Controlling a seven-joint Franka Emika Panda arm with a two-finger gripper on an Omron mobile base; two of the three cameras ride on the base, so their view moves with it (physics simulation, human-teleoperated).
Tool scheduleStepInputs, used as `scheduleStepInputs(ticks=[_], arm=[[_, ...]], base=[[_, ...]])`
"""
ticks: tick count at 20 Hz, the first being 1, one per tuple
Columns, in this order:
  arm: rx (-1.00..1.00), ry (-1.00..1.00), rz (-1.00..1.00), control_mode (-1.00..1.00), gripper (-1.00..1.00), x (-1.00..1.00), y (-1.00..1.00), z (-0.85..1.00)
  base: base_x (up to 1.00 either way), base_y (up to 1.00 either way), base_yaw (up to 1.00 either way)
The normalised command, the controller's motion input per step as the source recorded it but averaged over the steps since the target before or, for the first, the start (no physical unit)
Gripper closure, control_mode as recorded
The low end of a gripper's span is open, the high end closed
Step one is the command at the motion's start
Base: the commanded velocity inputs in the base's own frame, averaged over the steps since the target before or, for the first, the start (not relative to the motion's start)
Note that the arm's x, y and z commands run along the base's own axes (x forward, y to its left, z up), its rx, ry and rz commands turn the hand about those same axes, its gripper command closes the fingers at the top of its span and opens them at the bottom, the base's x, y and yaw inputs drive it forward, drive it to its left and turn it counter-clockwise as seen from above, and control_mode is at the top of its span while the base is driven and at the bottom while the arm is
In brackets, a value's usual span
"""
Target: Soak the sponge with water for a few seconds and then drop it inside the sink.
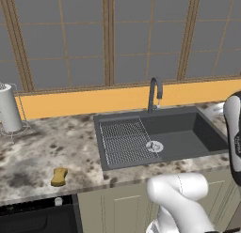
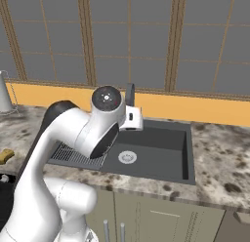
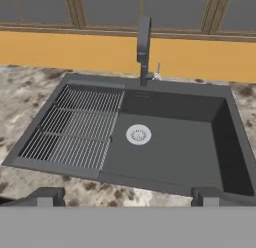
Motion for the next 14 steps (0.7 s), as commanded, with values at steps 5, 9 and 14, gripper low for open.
scheduleStepInputs(ticks=[5, 9, 14], arm=[[0.00, -0.18, 0.04, -1.00, -1.00, 0.01, 0.00, 0.00], [0.00, -0.15, 0.04, -1.00, -1.00, 0.06, 0.00, 0.00], [0.02, -0.13, 0.04, -1.00, -1.00, 0.11, 0.00, -0.09]], base=[[0.00, 0.00, 0.00], [0.00, 0.00, 0.00], [0.00, 0.00, 0.00]])
